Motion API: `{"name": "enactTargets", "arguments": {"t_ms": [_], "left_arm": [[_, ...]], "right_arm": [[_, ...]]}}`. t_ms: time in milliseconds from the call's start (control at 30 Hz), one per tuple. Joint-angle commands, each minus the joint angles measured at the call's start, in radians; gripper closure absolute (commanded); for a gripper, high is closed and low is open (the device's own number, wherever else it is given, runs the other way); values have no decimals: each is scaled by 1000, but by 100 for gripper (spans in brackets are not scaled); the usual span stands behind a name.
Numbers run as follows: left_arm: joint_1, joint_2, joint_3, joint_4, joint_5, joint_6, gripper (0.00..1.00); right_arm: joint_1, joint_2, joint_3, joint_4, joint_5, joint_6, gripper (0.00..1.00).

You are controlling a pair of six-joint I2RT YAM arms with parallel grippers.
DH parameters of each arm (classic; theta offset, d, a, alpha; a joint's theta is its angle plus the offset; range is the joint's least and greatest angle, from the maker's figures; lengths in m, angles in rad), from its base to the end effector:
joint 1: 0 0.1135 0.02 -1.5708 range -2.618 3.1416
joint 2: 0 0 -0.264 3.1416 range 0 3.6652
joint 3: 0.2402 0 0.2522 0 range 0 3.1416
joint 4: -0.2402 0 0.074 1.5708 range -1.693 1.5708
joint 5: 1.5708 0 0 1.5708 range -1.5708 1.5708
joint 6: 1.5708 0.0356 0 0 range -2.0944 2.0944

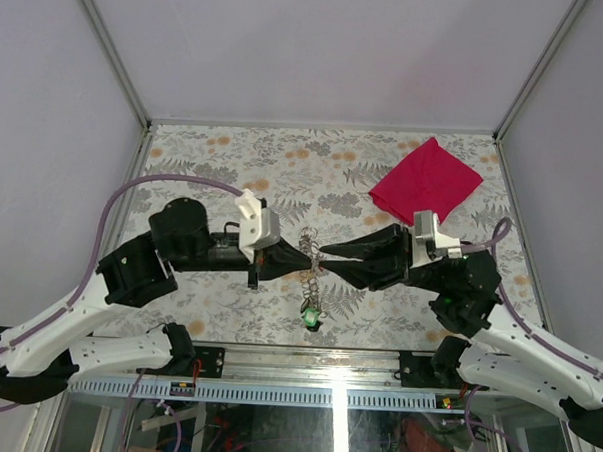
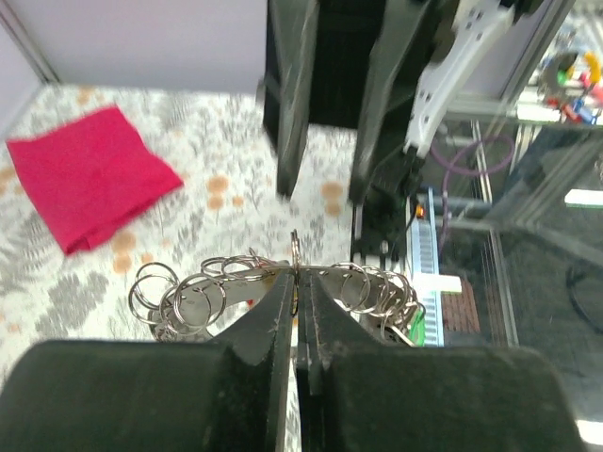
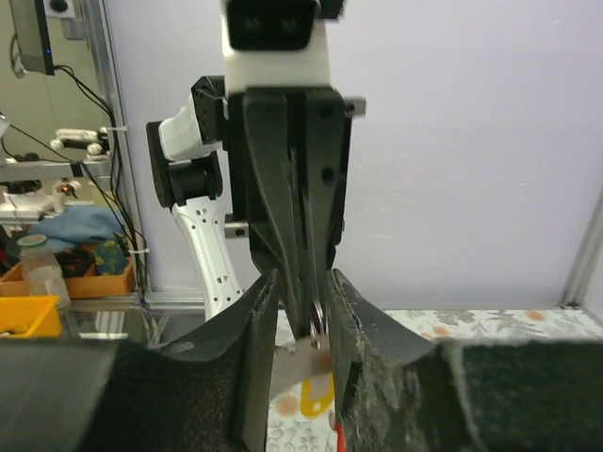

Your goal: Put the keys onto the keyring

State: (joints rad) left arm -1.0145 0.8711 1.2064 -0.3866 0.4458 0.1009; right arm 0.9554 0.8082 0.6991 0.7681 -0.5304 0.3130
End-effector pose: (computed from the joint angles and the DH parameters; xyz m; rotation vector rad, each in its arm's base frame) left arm 0.0754 -0.1504 0.4473 1.2006 1.2387 -1.0497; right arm 0.0837 0.1496 0.4015 -0.8187 0.7532 1.3889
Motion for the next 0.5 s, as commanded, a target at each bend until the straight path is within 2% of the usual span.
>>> {"name": "enactTargets", "arguments": {"t_ms": [0, 133, 233, 333, 467], "left_arm": [[-4, 48, 89, -252, -1, 88, 100], [-5, 88, 157, -404, -33, 131, 100], [-4, 137, 230, -521, -45, 158, 100], [-4, 196, 298, -632, -55, 181, 100], [-6, 236, 344, -722, -79, 194, 100]], "right_arm": [[1, -86, 104, -281, 33, -168, 66], [1, -95, 156, -522, -2, -236, 66], [1, -80, 172, -638, -21, -260, 66], [2, -59, 152, -655, -35, -262, 66], [0, -20, 98, -549, -64, -238, 66]]}}
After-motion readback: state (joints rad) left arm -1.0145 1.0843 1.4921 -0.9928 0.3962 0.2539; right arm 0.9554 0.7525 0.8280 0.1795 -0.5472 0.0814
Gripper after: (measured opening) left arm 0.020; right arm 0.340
